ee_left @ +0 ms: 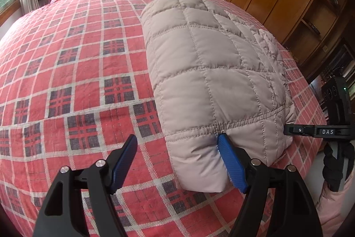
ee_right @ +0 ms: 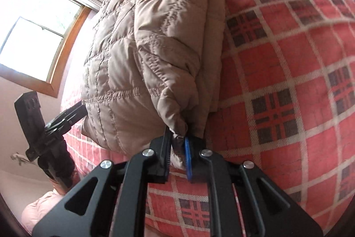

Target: Fold large clothes

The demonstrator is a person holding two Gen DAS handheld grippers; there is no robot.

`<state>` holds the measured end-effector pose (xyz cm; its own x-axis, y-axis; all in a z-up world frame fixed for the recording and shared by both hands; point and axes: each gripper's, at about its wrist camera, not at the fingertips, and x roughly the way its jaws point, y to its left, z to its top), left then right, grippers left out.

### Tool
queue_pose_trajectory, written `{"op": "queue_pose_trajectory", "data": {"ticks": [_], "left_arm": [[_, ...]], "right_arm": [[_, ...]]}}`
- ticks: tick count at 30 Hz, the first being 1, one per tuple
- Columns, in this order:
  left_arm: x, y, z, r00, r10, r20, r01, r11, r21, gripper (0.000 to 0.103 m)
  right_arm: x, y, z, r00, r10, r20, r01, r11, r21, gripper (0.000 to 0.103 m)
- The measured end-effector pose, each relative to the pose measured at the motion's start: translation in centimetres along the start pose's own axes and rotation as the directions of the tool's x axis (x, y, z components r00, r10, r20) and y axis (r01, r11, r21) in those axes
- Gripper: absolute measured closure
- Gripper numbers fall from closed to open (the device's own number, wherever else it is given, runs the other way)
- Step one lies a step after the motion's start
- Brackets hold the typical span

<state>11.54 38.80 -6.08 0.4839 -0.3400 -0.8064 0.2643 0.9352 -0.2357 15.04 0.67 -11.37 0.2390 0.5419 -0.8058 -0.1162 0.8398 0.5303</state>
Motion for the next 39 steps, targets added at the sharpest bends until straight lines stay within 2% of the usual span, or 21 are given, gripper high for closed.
{"op": "queue_pose_trajectory", "data": {"ticks": [5,7,8,9,13,15,17,19,21,25,30,34,39], "left_arm": [[-0.6,-0.2,0.1,1.0,-0.001,0.01,0.001,1.0,0.001,0.029],[-0.8,-0.3,0.2,1.0,-0.005,0.012,0.005,1.0,0.004,0.029],[-0.9,-0.4,0.3,1.0,-0.008,0.012,0.008,1.0,0.005,0.029],[-1.0,-0.3,0.4,1.0,-0.014,0.012,0.014,1.0,0.001,0.029],[-1.3,0.8,1.2,0.998,-0.064,0.013,0.065,0.997,-0.036,0.029],[-1.5,1.5,1.7,0.997,-0.081,0.018,0.082,0.995,-0.063,0.029],[-1.4,2.6,2.4,0.992,-0.127,0.014,0.128,0.987,-0.097,0.028],[-1.2,3.4,3.0,0.985,-0.172,0.012,0.172,0.977,-0.128,0.028],[-0.7,4.1,3.7,0.976,-0.216,0.011,0.215,0.966,-0.146,0.027],[1.1,5.3,4.8,0.955,-0.296,-0.007,0.291,0.942,-0.169,0.026],[3.6,5.8,5.4,0.908,-0.419,-0.026,0.408,0.895,-0.182,0.023],[5.6,5.8,5.7,0.866,-0.498,-0.049,0.482,0.856,-0.188,0.019],[7.0,5.2,6.1,0.839,-0.54,-0.06,0.522,0.832,-0.188,0.013]], "right_arm": [[-0.7,2.9,-0.1,0.998,-0.052,0.025,0.053,0.998,-0.039,0.084],[-1.4,3.8,0.1,0.996,-0.075,0.05,0.077,0.996,-0.052,0.072],[-1.8,4.0,0.1,0.994,-0.086,0.064,0.089,0.995,-0.054,0.056],[-2.3,4.3,0.3,0.991,-0.1,0.085,0.105,0.993,-0.055,0.046],[-3.7,4.1,1.4,0.989,-0.085,0.123,0.09,0.995,-0.031,0.044],[-4.0,3.7,2.1,0.987,-0.077,0.137,0.081,0.996,-0.022,0.037],[-4.2,3.0,3.0,0.988,-0.047,0.146,0.05,0.999,-0.015,0.031],[-3.9,2.3,4.0,0.99,-0.005,0.14,0.006,1.0,-0.006,0.03],[-3.5,1.4,4.9,0.991,0.036,0.13,-0.037,0.999,0.0,0.025],[-2.8,-1.4,6.4,0.988,0.111,0.111,-0.114,0.993,0.026,0.025],[-0.6,-2.2,7.3,0.972,0.22,0.083,-0.222,0.975,0.022,0.02],[1.3,-2.7,8.0,0.961,0.27,0.062,-0.273,0.961,0.037,0.017],[3.0,-3.2,8.3,0.933,0.358,0.033,-0.359,0.932,0.055,0.015]]}}
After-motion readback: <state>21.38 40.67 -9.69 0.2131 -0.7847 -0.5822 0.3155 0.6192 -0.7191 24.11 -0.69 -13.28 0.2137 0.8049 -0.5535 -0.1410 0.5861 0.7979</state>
